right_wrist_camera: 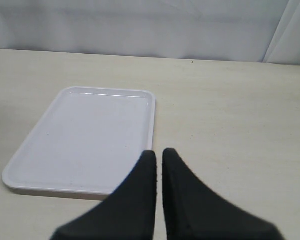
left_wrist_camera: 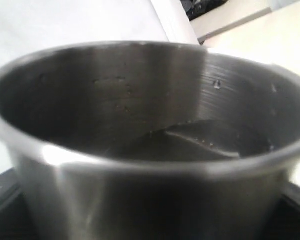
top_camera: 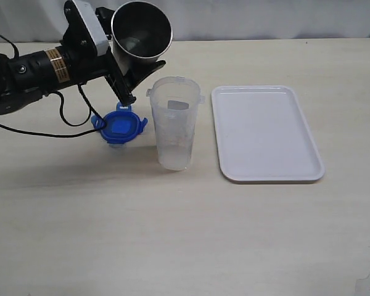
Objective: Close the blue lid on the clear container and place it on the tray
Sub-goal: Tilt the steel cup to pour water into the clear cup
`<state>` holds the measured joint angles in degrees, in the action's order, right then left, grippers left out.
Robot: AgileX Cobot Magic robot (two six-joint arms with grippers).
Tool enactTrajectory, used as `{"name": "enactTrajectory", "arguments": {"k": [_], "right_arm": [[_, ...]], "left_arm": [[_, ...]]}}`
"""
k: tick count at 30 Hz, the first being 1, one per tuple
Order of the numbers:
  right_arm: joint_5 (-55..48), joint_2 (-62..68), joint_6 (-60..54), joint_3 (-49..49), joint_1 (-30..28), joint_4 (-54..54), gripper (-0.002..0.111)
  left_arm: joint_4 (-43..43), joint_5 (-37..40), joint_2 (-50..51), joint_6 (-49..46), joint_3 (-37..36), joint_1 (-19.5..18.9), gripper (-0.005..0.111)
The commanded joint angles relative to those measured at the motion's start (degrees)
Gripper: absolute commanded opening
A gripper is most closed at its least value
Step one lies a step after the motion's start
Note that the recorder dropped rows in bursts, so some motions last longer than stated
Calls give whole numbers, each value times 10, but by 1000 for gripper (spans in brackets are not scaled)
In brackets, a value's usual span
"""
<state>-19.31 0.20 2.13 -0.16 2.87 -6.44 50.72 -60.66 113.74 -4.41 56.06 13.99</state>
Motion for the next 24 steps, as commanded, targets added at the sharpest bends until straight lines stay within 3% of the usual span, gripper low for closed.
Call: {"name": "enactTrajectory", "arguments": {"k": [1,24], "right_arm": [[-1,-2,0,2,-2,2,4],[-1,-2,0,2,-2,2,4]], "left_arm": [[-24,-75,-11,1,8,1,0],[-20,-66,-11,-95,8,1,0]]}}
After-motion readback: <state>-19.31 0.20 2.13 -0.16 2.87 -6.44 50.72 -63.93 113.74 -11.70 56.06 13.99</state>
